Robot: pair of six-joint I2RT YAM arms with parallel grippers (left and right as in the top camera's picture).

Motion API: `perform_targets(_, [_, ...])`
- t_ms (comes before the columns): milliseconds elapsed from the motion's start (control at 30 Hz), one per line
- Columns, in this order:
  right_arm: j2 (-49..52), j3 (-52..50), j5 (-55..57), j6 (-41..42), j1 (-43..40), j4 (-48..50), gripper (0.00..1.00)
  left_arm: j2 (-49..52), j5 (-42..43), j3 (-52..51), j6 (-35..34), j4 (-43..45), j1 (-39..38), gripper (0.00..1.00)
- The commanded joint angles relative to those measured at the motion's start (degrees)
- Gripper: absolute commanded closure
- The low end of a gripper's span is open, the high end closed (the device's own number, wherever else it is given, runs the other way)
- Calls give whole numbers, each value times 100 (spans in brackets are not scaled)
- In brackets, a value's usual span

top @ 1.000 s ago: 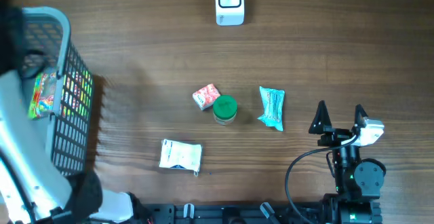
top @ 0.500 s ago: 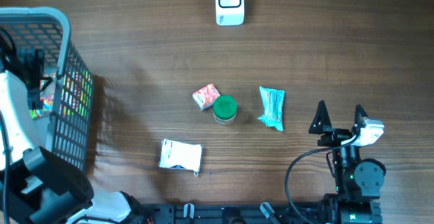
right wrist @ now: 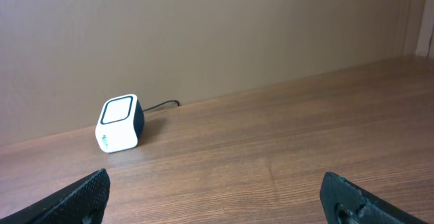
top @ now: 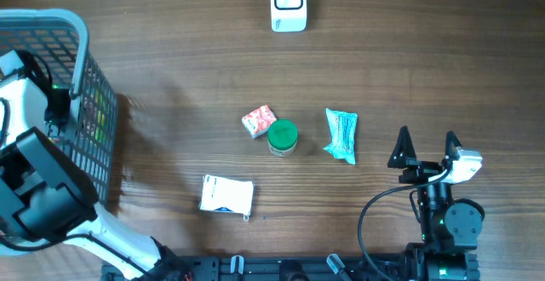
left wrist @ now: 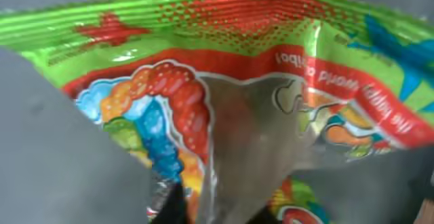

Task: Scan the item barcode
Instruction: 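Reach the left gripper into the basket toward the colourful candy bag, then lift the candy bag out with the left gripper onto the table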

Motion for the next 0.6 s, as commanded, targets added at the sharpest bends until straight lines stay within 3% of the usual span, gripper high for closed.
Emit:
perform_targets(0, [-35,-7,74,83,-17,31,0,-669,98,527,35,-540,122,96])
perform_targets(167, [-35,-7,74,83,-17,31,0,-2544,101,2640,31,-1561,507,96])
perform_targets(267, [-35,-7,74,83,-17,31,0,-3917,280,2977,-173,-1626,229,96])
perform_targets(400, [-35,-7,74,83,-17,31,0,-4553,570,2973,-50,-1674,-1508,96])
perform_targets(500, [-35,-7,74,83,-17,33,0,-3934,-629,2761,201,-2186,-3460,96])
perform_targets(567, [-28,-7,74,81,-17,31,0,-3329,-828,2487,179,-2612,-4105,96])
